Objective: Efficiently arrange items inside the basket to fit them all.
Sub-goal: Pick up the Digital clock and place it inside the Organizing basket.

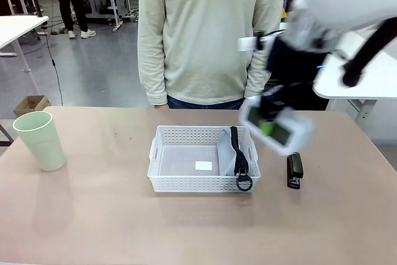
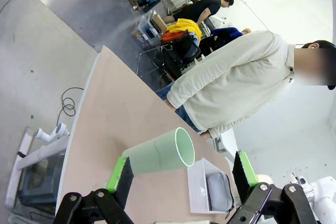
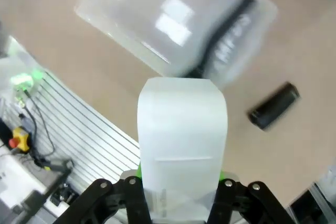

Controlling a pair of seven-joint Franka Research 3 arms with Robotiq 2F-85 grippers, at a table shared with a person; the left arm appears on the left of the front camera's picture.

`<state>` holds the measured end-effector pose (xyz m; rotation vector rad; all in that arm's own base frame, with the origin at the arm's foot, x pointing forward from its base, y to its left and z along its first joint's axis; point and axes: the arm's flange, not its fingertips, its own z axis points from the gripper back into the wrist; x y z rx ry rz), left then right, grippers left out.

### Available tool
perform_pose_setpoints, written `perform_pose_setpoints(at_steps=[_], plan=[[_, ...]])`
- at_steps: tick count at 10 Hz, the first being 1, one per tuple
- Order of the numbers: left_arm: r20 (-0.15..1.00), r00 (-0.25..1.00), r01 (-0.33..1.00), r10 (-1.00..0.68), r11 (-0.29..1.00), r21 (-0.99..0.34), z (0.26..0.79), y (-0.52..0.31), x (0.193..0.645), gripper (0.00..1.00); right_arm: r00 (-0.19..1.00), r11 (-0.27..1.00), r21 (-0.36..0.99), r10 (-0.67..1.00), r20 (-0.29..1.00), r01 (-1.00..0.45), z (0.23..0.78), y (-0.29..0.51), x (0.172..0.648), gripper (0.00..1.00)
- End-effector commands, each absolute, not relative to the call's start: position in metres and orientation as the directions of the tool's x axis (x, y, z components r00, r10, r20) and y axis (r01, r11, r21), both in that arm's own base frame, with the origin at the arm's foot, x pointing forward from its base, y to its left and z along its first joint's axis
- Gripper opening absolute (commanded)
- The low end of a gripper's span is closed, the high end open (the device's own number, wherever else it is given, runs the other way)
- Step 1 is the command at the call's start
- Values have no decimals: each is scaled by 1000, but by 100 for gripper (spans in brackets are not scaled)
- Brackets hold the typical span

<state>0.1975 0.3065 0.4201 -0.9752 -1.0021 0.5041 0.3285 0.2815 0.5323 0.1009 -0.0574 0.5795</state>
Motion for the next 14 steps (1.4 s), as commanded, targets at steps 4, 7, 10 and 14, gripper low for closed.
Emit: perform_pose_setpoints(at_steps=[4, 7, 10, 14], plan=[[494, 458, 96, 739, 511, -854, 419, 306, 199, 100, 853, 848, 93, 514, 87, -521, 516, 372, 327, 50], [494, 458, 96, 739, 511, -854, 419, 306, 199, 100, 853, 848, 93, 514, 87, -521, 516, 372, 327, 50], [494, 458, 96, 739, 511, -854, 419, 306, 199, 100, 804, 802, 57, 591, 65, -594, 508, 398, 383, 51], [494, 458, 96, 739, 511, -854, 419, 306, 199, 100, 744, 741, 71, 668, 27, -668, 451, 418, 429, 51]])
